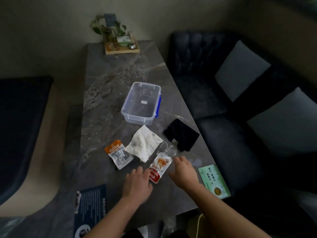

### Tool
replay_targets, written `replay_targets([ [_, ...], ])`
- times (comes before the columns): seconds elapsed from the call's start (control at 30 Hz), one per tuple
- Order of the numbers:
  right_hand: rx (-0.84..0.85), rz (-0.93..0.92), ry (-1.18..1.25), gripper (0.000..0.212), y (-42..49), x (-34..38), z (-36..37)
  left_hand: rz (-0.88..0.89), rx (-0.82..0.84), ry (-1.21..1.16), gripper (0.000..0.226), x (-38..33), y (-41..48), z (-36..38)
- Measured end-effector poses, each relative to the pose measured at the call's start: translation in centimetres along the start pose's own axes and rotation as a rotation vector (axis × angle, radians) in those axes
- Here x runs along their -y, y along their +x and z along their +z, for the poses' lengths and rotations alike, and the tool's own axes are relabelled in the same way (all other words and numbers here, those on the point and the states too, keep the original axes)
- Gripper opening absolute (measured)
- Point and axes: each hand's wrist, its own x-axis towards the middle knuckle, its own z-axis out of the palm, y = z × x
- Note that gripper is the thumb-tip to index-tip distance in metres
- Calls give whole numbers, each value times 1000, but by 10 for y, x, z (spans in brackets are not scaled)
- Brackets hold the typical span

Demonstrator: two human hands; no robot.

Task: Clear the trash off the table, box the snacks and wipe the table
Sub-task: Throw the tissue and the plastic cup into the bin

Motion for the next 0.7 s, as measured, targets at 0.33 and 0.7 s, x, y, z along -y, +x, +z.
replay_targets([
  [0.33, 8, -135, -71, 99, 72, -9, -5, -360, -79, -322, 70, -4, 67, -15],
  [0.7, 72, -180, -32, 75, 88, -21, -6, -675, -254, -619, 17, -5, 90, -11],
])
